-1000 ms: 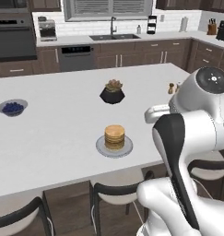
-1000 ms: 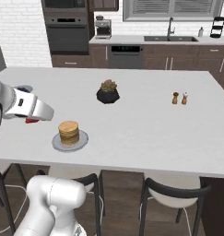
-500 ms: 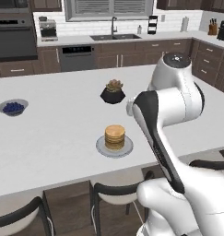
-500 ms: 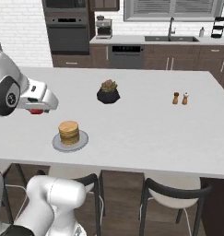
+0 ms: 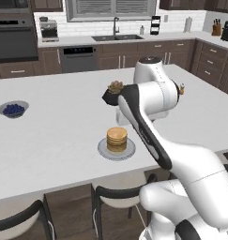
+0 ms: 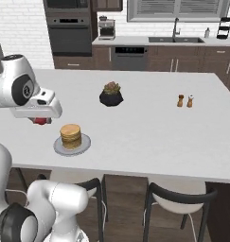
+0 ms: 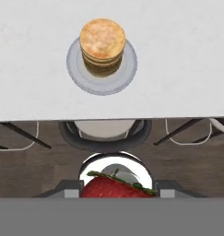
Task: Take the strawberry from the fridge and place it on top of the pancake, located on the dining counter.
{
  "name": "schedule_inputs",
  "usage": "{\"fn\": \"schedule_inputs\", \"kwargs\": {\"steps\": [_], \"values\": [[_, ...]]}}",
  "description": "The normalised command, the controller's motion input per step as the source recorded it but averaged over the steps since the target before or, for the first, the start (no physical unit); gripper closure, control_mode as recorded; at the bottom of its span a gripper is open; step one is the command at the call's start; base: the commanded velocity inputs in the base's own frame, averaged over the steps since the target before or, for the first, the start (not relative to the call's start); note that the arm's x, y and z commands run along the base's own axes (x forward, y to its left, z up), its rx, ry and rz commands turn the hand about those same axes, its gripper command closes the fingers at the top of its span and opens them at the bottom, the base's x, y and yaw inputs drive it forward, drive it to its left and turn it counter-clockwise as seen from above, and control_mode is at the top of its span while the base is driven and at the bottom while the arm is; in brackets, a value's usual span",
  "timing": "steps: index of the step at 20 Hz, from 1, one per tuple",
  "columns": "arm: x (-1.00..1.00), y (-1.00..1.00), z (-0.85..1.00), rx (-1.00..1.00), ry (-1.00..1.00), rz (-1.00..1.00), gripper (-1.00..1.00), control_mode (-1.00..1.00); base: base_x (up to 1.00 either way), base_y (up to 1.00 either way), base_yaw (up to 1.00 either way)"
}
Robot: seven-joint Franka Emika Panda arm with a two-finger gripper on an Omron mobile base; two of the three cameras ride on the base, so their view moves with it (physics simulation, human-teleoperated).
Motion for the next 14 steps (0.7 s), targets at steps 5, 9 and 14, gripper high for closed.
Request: {"fn": "schedule_inputs", "kwargs": {"steps": [5,9,14], "values": [[0.54,0.0,-0.4,0.0,0.07,0.05,1.0,-1.0,0.0,0.0,0.0],[0.61,0.0,-0.29,0.0,0.06,0.06,1.0,-1.0,0.0,0.0,0.0],[0.66,0.0,-0.31,0.0,0.08,0.06,1.0,-1.0,0.0,0.0,0.0]]}}
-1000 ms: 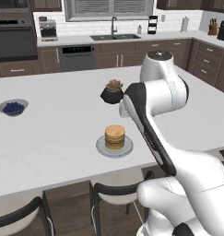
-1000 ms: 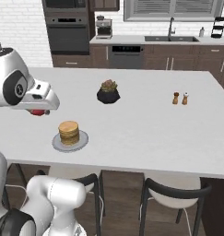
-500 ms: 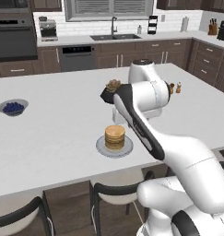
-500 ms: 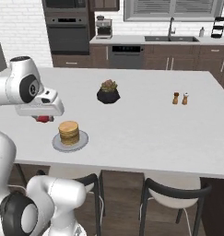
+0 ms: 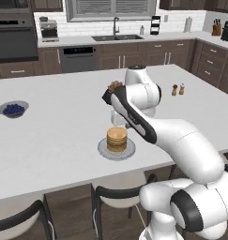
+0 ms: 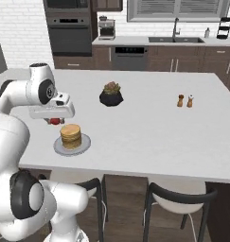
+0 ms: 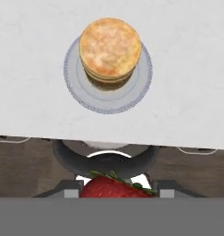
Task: Take the strawberry from the fridge and place it on top of the pancake, located on the dining counter.
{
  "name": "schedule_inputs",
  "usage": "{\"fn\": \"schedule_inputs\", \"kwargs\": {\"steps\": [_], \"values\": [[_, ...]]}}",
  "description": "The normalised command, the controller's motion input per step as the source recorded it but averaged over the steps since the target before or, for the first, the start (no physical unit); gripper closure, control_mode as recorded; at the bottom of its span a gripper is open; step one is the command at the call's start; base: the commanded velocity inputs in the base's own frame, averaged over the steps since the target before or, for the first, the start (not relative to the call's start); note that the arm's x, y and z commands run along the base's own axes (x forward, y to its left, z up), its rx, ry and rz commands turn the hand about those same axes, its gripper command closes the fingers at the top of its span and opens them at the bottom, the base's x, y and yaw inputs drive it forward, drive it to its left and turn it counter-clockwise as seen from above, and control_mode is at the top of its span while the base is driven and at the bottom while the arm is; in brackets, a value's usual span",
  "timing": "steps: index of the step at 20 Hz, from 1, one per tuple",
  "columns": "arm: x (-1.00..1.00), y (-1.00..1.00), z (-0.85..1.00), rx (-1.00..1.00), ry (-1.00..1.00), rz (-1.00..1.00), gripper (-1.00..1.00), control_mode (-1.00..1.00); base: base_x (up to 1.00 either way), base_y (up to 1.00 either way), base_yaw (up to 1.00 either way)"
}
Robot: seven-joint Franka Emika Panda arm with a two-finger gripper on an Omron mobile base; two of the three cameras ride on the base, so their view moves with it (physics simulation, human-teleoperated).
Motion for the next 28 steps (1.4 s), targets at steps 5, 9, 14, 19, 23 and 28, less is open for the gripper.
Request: {"fn": "schedule_inputs", "kwargs": {"steps": [5,9,14,19,23,28], "values": [[0.57,0.0,-0.37,0.0,0.05,0.06,1.0,-1.0,0.0,0.0,0.0],[0.47,0.0,-0.44,0.0,0.05,0.06,1.0,-1.0,0.0,0.0,0.0],[0.4,0.01,-0.47,0.0,0.05,0.05,1.0,-1.0,0.0,0.0,0.0],[0.34,0.07,-0.39,0.0,0.04,0.04,1.0,-1.0,0.0,0.0,0.0],[0.3,0.16,-0.27,0.0,0.0,0.02,1.0,-1.0,0.0,0.0,0.0],[0.24,0.13,-0.26,0.0,0.0,0.03,1.0,-1.0,0.0,0.0,0.0]]}}
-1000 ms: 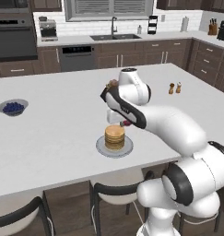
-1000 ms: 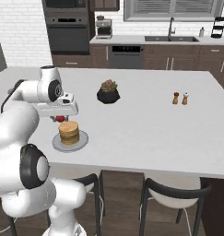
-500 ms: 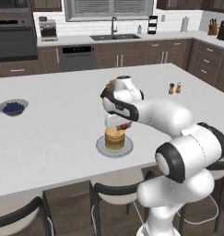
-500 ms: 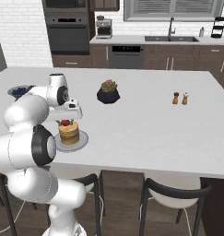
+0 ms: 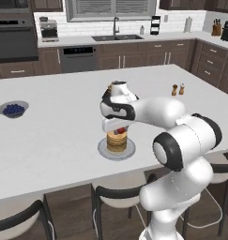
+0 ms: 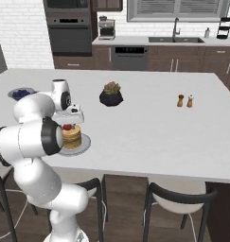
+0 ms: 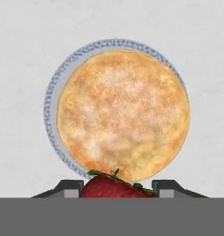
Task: Take the strawberry from the fridge and place it on top of the pancake, located on the dining counter.
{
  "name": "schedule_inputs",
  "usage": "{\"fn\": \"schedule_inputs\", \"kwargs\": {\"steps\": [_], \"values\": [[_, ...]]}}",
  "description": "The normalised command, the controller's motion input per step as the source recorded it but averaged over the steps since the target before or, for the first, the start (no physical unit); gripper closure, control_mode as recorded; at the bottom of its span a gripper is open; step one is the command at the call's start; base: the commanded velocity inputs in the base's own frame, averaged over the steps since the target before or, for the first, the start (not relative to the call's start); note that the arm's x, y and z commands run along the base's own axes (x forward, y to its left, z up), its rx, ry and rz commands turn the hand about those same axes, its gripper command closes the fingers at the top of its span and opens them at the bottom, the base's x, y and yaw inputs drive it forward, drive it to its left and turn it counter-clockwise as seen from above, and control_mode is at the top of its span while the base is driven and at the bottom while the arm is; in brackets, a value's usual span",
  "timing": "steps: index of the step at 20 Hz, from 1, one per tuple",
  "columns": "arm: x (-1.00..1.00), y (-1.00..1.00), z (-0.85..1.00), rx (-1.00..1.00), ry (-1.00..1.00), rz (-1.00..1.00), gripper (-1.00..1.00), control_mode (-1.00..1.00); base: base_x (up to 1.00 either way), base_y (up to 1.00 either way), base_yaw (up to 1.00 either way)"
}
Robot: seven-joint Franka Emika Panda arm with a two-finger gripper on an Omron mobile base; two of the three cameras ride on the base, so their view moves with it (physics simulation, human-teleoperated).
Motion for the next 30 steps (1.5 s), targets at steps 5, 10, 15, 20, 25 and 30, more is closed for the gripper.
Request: {"fn": "schedule_inputs", "kwargs": {"steps": [5,10,15,20,25,30], "values": [[0.41,0.05,-0.18,0.0,0.0,0.02,1.0,-1.0,0.0,0.0,0.0],[0.3,0.01,-0.17,0.0,0.0,0.02,1.0,-1.0,0.0,0.0,0.0],[0.03,0.01,-0.22,0.0,0.0,0.05,1.0,-1.0,0.0,0.0,0.0],[0.0,0.0,-0.12,0.0,0.0,0.05,1.0,-1.0,0.0,0.0,0.0],[-0.17,0.0,0.0,0.0,-0.07,0.01,1.0,-1.0,0.0,0.0,0.0],[-0.14,0.0,-0.04,0.0,-0.02,0.0,1.0,-1.0,0.0,0.0,0.0]]}}
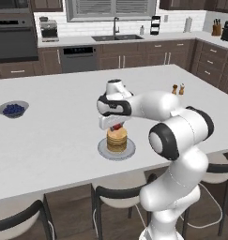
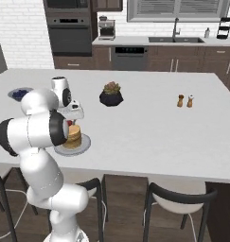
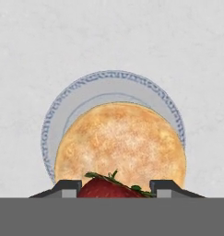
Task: Take the strawberry from the fridge and place it on top of the pancake, located on the dining counter.
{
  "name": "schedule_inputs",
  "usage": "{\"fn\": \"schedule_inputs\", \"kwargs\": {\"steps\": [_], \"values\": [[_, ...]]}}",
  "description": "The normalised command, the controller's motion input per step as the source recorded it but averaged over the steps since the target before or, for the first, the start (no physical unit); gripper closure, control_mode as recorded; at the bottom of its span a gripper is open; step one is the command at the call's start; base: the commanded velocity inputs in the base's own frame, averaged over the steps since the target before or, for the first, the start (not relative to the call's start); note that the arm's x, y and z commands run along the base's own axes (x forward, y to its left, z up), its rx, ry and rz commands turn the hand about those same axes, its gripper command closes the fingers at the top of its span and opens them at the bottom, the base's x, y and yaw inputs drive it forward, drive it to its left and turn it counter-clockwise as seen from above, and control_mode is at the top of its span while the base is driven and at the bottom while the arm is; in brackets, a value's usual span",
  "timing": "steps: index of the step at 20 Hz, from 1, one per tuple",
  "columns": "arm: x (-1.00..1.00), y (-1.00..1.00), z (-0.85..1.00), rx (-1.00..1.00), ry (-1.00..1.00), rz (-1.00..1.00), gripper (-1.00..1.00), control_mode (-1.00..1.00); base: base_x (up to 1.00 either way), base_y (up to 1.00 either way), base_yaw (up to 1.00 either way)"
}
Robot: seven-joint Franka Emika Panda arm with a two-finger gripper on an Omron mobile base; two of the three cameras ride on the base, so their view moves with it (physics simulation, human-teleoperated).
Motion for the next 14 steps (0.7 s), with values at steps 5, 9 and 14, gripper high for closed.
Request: {"fn": "schedule_inputs", "kwargs": {"steps": [5,9,14], "values": [[0.01,0.0,-0.19,0.0,0.0,0.01,1.0,-1.0,0.0,0.0,0.0],[0.08,0.0,-0.22,0.0,0.0,0.01,1.0,-1.0,0.0,0.0,0.0],[0.03,0.0,-0.35,-0.03,0.0,0.02,1.0,-1.0,0.0,0.0,0.0]]}}
